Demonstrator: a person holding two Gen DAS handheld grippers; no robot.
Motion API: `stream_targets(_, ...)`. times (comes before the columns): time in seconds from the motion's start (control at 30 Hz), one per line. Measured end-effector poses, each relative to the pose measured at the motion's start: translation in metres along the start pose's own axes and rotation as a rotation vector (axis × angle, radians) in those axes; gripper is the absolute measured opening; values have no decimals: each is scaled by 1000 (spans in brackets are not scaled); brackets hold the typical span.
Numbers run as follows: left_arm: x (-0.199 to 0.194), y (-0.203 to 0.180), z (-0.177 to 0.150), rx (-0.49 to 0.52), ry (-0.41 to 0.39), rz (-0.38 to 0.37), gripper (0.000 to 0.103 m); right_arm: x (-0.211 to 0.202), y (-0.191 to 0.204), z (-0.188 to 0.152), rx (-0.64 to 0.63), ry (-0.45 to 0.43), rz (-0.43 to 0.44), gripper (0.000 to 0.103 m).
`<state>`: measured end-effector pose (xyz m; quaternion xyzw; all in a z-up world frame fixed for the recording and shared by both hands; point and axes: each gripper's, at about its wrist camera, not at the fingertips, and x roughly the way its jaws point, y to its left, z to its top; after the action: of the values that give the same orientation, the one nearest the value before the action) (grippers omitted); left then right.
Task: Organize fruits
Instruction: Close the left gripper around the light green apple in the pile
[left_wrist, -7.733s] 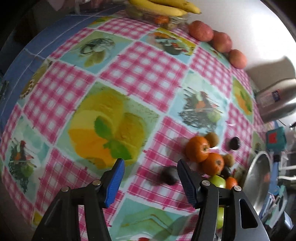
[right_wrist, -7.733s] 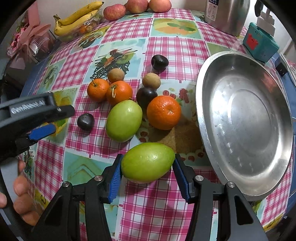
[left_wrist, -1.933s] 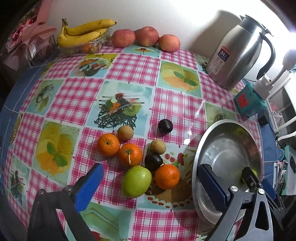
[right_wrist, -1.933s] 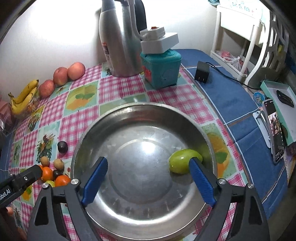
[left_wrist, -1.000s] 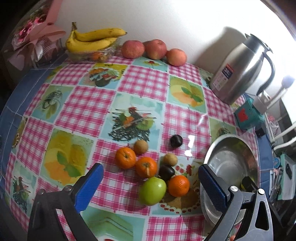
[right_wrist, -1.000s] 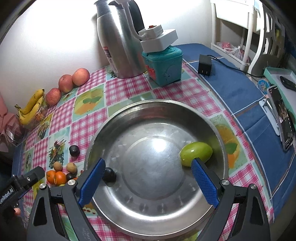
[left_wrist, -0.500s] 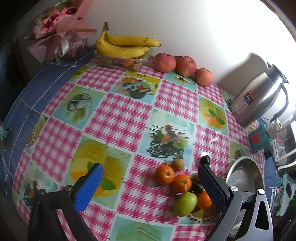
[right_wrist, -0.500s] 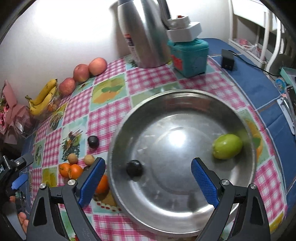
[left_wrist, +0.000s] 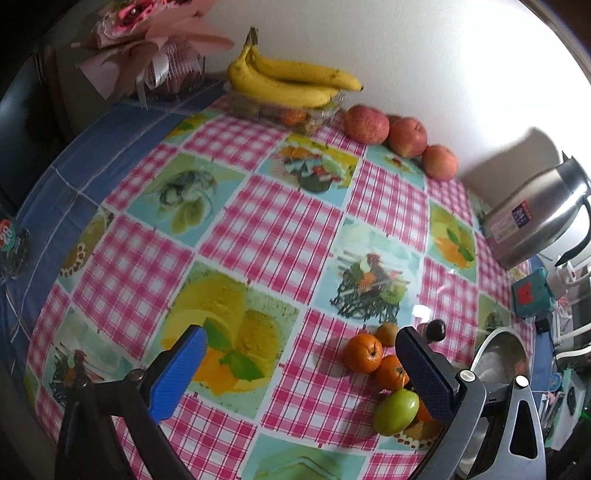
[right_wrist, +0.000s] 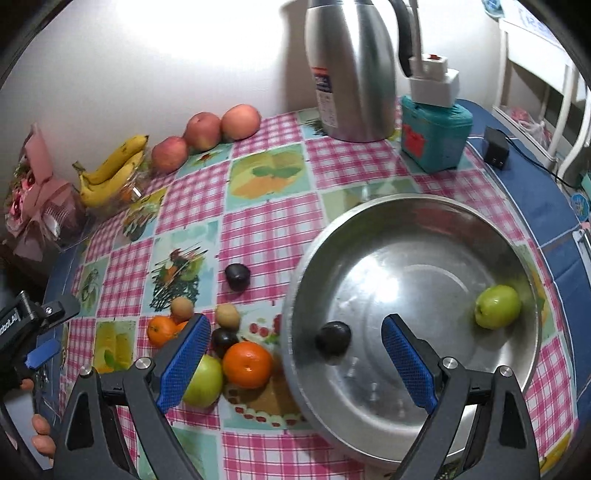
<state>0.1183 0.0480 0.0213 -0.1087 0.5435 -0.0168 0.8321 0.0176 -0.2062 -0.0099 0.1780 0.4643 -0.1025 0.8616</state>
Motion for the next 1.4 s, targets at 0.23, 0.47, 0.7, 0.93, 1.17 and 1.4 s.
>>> stream_targets(0.23,20,-10,-10,16,83,-38,102,6,14,-5,-52,21,25,92)
stream_targets(0.47,32,-21,-18,48,134,-54,102,17,20,-10,-50,86,66,68)
stream_targets(0.7,44,-28,-25,62,179,-53,102,30,26,-14,-65,134,58,57)
stream_targets(0.93,48,-33,-27,71,192,-56,102,28,27,-11,-56,125,67,47)
stream_targets(1.17,51,-38,-30,75,215,-79,102,35,36,-13,-83,148,74,45)
stream_targets(1.4,58,-42,-34,49,275,-161,96,34,33,-13,-67,154,77,44)
